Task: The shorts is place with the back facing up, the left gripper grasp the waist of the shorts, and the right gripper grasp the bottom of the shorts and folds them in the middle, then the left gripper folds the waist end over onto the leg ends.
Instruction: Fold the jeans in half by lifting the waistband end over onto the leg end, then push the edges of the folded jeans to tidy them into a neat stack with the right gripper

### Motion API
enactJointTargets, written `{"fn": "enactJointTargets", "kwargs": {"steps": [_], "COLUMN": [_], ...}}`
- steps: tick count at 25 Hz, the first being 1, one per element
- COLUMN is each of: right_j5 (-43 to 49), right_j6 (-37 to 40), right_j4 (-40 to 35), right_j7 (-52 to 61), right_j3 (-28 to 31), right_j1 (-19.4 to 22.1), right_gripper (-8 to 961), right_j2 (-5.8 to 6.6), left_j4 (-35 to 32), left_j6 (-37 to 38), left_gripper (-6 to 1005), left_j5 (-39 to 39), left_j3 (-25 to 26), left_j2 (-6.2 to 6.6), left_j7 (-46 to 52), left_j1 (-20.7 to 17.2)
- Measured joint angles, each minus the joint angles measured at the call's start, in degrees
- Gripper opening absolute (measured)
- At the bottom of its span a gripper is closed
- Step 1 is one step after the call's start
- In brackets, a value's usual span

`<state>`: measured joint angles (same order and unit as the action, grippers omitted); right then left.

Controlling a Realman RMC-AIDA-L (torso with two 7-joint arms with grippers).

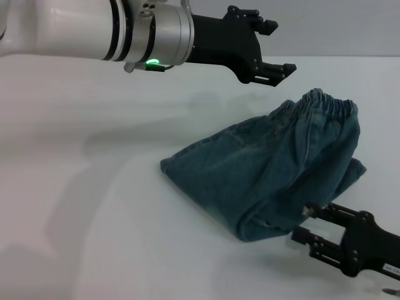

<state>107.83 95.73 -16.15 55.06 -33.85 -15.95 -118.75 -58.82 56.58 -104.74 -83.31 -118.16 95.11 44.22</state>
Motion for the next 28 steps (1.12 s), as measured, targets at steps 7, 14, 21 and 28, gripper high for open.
{"fn": "enactJointTargets", "kwargs": {"steps": [7, 14, 21, 28], "right_j5": [0.0, -1.5, -3.3, -12.0], "right_j6": [-5.3, -3.6, 0.0, -2.6], "right_j4": [3.6, 4.1, 2.4, 2.1], "right_j7": [0.3, -0.8, -1.1, -3.1], "right_j3": [0.0, 1.0, 2.3, 3.1], "right_j1": [-3.7, -6.4, -6.3, -6.3], "right_gripper": [569, 568, 567, 567], "right_j2": [-0.01, -0.17, -0.01, -0.01], "left_j4": [-2.2, -2.3, -2.3, -2.3], "left_j6": [0.0, -0.5, -0.8, -1.2], "left_gripper": [797, 797, 797, 797], "left_j5": [1.3, 3.4, 3.4, 4.1], "left_j3": [0.0, 0.0, 0.0, -0.3], "left_j2": [-0.21, 0.02, -0.04, -0.21], "left_j7": [0.3, 0.0, 0.0, -0.1], "left_j1": [-2.3, -3.8, -4.5, -5.0]}}
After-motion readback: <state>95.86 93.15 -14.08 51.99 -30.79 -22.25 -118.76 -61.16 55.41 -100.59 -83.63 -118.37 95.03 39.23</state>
